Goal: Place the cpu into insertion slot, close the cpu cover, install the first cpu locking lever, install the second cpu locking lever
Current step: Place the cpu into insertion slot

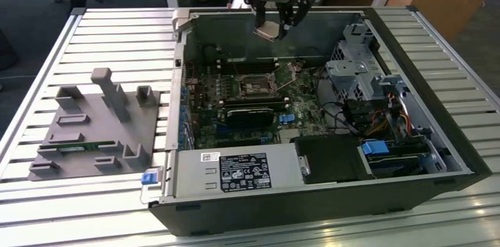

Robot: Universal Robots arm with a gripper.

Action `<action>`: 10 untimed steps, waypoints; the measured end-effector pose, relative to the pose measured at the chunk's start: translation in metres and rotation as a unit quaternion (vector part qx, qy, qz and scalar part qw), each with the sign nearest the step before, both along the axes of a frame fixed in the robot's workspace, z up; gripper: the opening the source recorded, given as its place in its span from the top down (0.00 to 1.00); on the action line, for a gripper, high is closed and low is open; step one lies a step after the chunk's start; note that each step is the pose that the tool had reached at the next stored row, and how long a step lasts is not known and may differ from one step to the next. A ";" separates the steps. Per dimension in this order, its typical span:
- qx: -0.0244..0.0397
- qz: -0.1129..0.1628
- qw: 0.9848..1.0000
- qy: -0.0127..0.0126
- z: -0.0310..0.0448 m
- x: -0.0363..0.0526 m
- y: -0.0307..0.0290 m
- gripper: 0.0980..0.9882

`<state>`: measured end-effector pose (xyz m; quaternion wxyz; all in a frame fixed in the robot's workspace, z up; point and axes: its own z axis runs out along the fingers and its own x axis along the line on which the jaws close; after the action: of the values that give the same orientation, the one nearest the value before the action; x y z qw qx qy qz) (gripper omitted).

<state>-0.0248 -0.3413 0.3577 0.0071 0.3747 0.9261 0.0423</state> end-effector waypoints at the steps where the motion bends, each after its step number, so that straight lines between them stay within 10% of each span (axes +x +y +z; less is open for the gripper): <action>1: 0.000 -0.005 1.000 0.000 -0.0002 0.0000 0.0000 0.50; 10: 0.000 -0.053 0.999 0.000 -0.0024 0.0000 0.0004 0.50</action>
<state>-0.0249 -0.3408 0.3552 0.0093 0.4236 0.9048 0.0418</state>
